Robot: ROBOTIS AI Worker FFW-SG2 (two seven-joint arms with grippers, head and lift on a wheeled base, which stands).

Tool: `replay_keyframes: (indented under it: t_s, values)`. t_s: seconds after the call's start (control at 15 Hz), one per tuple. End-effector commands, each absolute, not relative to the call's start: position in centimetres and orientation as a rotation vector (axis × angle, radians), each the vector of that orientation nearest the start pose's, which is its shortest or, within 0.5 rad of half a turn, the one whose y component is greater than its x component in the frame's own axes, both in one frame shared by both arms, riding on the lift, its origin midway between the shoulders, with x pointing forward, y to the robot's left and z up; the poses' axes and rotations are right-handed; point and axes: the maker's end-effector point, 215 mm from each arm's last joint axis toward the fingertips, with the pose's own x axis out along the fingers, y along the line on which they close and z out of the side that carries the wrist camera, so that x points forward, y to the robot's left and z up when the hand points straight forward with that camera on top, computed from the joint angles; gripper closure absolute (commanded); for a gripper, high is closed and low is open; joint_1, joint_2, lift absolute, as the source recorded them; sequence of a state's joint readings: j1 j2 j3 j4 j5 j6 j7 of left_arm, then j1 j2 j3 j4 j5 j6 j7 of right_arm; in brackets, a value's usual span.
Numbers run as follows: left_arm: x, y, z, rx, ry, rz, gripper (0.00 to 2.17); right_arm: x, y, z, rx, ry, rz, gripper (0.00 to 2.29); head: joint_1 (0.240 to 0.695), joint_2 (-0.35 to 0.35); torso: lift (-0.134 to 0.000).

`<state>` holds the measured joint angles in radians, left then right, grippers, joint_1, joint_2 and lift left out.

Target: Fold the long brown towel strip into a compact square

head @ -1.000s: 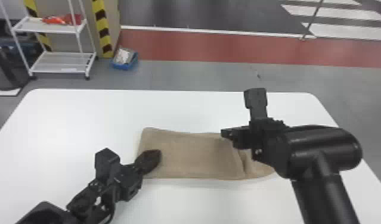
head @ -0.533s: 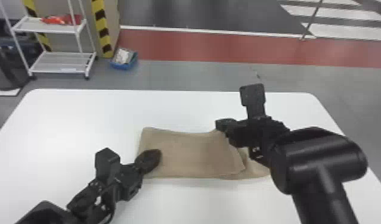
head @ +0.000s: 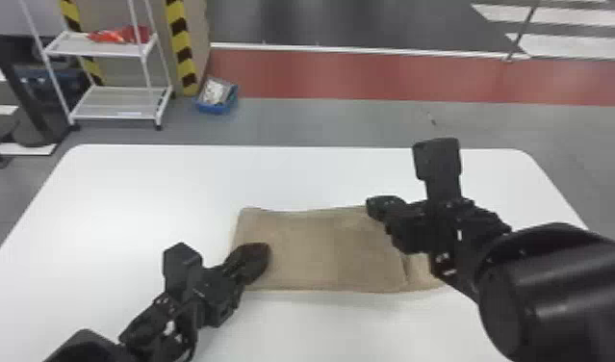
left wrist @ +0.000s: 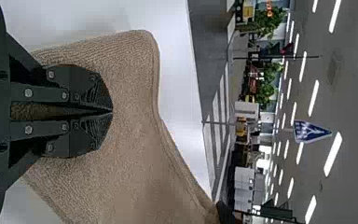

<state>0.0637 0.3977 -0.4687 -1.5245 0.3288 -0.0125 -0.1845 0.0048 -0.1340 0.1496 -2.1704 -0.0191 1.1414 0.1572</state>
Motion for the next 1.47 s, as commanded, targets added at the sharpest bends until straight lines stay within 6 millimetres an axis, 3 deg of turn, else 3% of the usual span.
replay_keyframes:
  t_s: [0.0,0.07,0.53,0.67,0.73,0.87,1.07,1.2,1.27,1.4]
  values:
    - [48.5,9.8,-46.0,0.027,0.246,-0.585,0.22,51.1,-19.3,-35.3,-0.089,0.563,0.225,1.65,0.695,-0.071,-0.124]
    - [48.8,10.6,-45.4,0.023,0.233,-0.569,0.09,51.2,-21.0,-35.0,-0.071,0.556,0.201,1.65,0.695,-0.082,-0.124]
    - [49.3,12.7,-42.6,-0.005,0.185,-0.524,0.09,51.5,-27.6,-34.6,-0.022,0.538,0.118,1.65,0.695,-0.151,-0.124]
    - [49.4,13.1,-42.7,-0.005,0.188,-0.516,0.09,51.6,-28.1,-36.4,-0.013,0.574,0.125,1.65,0.695,-0.157,-0.124]
    - [49.4,13.1,-42.8,-0.005,0.191,-0.513,0.09,51.7,-27.3,-37.4,-0.015,0.594,0.137,1.65,0.695,-0.162,-0.124]
    - [49.6,13.1,-42.7,-0.006,0.192,-0.512,0.09,52.3,-26.1,-36.4,0.0,0.547,0.15,1.65,0.695,-0.157,-0.124]
    - [50.0,14.2,-42.8,0.003,0.195,-0.494,0.09,52.3,-26.6,-31.9,0.056,0.453,0.163,1.65,0.695,-0.142,-0.124]
    - [50.2,14.8,-43.0,0.007,0.2,-0.488,0.09,51.0,-30.1,-29.1,0.101,0.403,0.121,1.65,0.695,-0.136,-0.124]
    - [50.3,15.1,-43.0,0.011,0.2,-0.487,0.09,50.5,-32.0,-29.0,0.124,0.396,0.099,1.65,0.695,-0.141,-0.124]
    - [50.2,15.1,-43.4,0.013,0.208,-0.49,0.09,50.5,-33.6,-32.3,0.142,0.463,0.089,1.65,0.695,-0.162,-0.124]
